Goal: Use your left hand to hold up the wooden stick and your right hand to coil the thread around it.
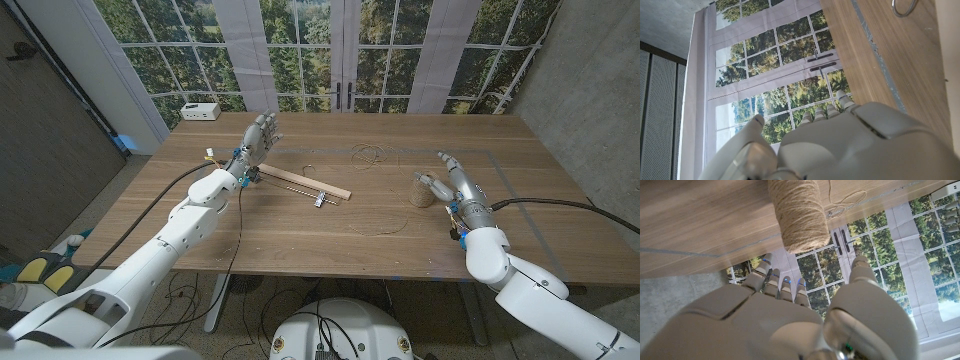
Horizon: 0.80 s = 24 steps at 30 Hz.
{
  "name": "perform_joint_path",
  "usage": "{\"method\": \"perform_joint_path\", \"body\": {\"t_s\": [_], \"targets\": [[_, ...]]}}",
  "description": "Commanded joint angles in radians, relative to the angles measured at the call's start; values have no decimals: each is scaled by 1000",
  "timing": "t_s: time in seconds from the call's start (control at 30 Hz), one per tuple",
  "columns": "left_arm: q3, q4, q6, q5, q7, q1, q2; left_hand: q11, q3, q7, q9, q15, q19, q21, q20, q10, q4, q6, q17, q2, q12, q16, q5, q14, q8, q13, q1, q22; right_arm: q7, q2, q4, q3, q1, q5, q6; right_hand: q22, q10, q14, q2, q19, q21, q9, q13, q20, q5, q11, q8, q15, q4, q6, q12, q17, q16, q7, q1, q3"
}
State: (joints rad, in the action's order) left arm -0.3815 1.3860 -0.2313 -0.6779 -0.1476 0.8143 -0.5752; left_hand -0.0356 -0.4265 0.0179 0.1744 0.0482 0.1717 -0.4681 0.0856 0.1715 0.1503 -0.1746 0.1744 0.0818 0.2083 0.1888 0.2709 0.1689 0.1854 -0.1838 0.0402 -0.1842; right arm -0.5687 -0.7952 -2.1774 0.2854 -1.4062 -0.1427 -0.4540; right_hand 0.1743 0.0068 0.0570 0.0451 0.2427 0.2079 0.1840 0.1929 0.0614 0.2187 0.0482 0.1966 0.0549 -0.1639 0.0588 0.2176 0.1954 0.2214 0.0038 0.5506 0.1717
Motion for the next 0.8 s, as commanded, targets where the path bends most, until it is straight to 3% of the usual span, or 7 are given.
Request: {"method": "perform_joint_path", "body": {"t_s": [0.03, 0.13, 0.8], "targets": [[1, 13, 13, 4, 4, 4, -15, 5, 5, 4, 4, 5, 14, 0, 6, 61, -1, -20, 6, 23, -3, 0, 3, 53, 0, -2, 4, -1, 3, 15, 33, 33, 18, 26, -17, 2, 7, 17, -10, 39, 16, 6, 7, -19, 11, 4, 5, -9, -9, 5, -3, 2, -2, 13, 32, 3], [4, 16, 20, 6, 11, 5, -21, -5, 6, 4, 4, 5, 13, 2, 6, 56, -1, -19, 5, 22, -1, 0, 3, 51, 1, -2, 4, -1, 2, 21, 48, 40, 24, 39, -12, 2, 10, 21, -13, 41, 16, 6, 7, -18, 12, 2, 4, -7, -8, 3, -3, 2, -1, 16, 36, 2], [6, 18, 26, 5, 2, 0, -29, -3, 12, 3, 4, 7, 5, 11, 8, 49, -1, -7, 5, 22, -2, 1, 5, 42, 2, -2, 5, -1, -36, 64, 146, 72, 54, 115, 33, 2, -9, 11, -31, 40, 9, 7, 8, -9, 17, 7, -11, -2, 2, -42, -11, 4, -8, 25, 43, -8]]}}
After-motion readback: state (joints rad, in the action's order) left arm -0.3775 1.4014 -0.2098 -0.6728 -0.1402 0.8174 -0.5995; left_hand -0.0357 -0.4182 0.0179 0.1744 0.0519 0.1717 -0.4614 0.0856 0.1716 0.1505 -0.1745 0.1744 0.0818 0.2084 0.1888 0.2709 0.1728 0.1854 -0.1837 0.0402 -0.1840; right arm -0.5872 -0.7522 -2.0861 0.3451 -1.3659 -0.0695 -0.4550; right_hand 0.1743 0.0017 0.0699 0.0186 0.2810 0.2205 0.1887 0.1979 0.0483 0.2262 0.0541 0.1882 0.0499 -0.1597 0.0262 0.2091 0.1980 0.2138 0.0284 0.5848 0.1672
